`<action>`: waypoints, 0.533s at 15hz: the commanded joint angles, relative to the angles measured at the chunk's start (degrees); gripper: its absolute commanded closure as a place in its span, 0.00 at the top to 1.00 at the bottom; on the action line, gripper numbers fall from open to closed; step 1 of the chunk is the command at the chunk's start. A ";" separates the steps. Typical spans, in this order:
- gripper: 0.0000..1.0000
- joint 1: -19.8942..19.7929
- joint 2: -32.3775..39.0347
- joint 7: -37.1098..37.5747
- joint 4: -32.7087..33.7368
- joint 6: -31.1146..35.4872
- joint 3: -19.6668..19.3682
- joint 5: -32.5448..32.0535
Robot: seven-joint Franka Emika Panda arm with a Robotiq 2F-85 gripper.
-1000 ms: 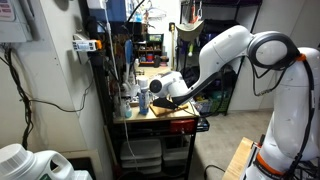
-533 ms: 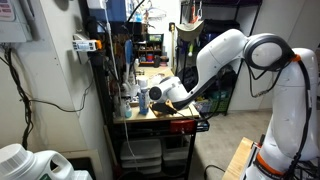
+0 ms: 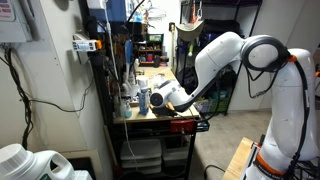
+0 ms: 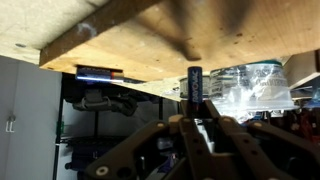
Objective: Pick up the batteries and place them standing vertically on the wooden board one by one
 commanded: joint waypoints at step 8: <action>0.55 -0.05 0.74 2.53 -0.70 -1.65 1.24 -2.49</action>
